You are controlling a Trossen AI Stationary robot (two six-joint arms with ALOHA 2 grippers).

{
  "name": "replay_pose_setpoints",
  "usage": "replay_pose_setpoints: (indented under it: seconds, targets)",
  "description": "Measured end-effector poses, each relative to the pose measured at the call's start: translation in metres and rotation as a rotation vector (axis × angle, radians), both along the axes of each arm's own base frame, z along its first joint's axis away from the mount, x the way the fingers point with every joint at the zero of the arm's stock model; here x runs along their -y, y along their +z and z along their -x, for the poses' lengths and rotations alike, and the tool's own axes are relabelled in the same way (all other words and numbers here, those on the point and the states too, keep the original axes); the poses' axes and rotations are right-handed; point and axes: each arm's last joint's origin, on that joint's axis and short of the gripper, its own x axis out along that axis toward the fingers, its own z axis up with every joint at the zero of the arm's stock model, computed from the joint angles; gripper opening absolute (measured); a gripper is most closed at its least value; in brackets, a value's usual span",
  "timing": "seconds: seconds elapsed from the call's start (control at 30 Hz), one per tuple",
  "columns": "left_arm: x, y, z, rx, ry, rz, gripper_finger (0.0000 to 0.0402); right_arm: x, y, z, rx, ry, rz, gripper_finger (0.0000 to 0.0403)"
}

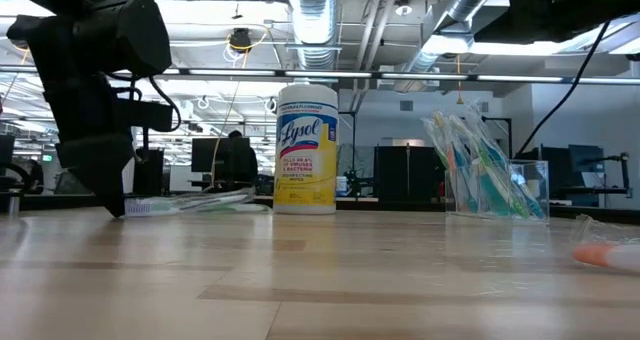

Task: Pick & Place toothbrushing station
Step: Put the purple toothbrush into the transparent organizer

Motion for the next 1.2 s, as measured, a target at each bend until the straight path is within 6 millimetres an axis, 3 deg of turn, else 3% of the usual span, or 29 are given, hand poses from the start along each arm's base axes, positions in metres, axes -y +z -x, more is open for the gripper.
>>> replay_pose_setpoints:
  seconds: [0.2, 0.67, 1.2]
  targets:
    - [0.007, 0.013, -0.013, 0.035, -0.029, 0.093, 0.0001, -0.001, 0.000, -0.001, 0.005, 0.035, 0.023, 0.0202]
    - [0.039, 0.084, -0.059, 0.295, -0.142, 0.165, 0.0000, -0.013, 0.002, -0.018, -0.118, 0.060, 0.104, 0.0202]
    - [0.055, 0.126, -0.090, 0.648, -0.266, 0.393, 0.0000, -0.029, 0.005, -0.040, -0.175, 0.361, 0.182, 0.0202]
